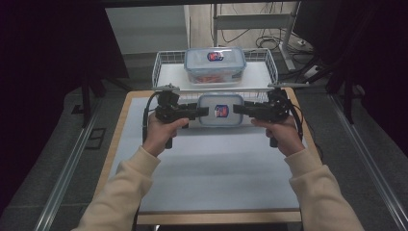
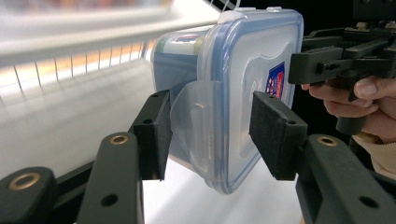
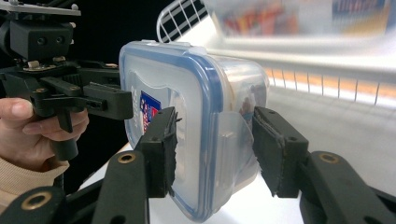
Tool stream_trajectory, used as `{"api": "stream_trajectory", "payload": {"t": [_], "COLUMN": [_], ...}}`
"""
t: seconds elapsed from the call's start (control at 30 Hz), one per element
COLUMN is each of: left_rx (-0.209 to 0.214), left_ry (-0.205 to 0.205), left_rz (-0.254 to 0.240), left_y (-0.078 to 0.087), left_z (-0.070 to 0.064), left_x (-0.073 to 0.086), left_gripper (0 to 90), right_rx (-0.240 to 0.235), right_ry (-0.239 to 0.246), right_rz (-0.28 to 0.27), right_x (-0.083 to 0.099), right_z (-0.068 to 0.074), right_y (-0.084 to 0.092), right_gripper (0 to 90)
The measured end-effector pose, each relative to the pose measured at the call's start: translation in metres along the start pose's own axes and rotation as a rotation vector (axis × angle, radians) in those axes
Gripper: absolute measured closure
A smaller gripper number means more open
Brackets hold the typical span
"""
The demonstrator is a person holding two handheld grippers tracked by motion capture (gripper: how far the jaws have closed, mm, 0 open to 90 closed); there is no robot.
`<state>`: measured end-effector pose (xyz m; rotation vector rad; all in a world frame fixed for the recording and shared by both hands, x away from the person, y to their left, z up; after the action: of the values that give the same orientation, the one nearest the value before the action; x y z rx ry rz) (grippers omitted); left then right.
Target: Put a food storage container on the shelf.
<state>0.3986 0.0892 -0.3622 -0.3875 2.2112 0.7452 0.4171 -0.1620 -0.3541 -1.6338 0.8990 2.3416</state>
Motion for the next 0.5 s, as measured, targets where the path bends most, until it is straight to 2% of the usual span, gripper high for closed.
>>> {"api": "stream_trajectory", "payload": {"t": [0.1,0.13,0.17,0.27,0.3,0.33,0.5], "left_rx": [0.0,0.0,0.004,0.002,0.002,-0.001,-0.001], "left_ry": [-0.011,-0.011,-0.016,-0.018,-0.018,-0.022,-0.03], "left_rz": [-0.013,-0.013,-0.021,-0.027,-0.027,-0.032,-0.036], "left_y": [0.004,0.004,0.006,0.009,0.009,0.01,0.011], "left_z": [-0.003,-0.003,-0.005,-0.005,-0.005,-0.006,-0.004], "left_x": [-0.015,-0.015,-0.024,-0.038,-0.038,-0.048,-0.073], "left_gripper": [50.1,50.1,50.0,50.0,50.0,50.0,49.8], "right_rx": [0.005,0.006,0.007,0.007,0.007,0.011,0.018], "right_ry": [0.019,0.021,0.025,0.031,0.031,0.041,0.05], "right_rz": [-0.008,-0.012,-0.013,-0.018,-0.018,-0.017,-0.027], "right_x": [-0.017,-0.022,-0.027,-0.042,-0.042,-0.052,-0.076], "right_z": [0.0,0.0,-0.001,-0.003,-0.003,-0.004,-0.011], "right_y": [0.002,0.003,0.003,0.002,0.002,0.002,0.0], "right_gripper": [50.9,50.9,50.9,50.9,50.9,50.9,50.8]}}
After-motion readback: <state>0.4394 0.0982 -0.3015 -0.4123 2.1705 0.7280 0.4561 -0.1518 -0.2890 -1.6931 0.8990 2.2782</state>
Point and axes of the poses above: each handheld gripper's, and its own axes: y roughly backward along the jaws, x roughly out of its underside, z roughly to its left, the point moved 4 cm from there along -y, roughly forward along the jaws, and after that the axes turned 11 degrees about y, right-handed, at the moved point
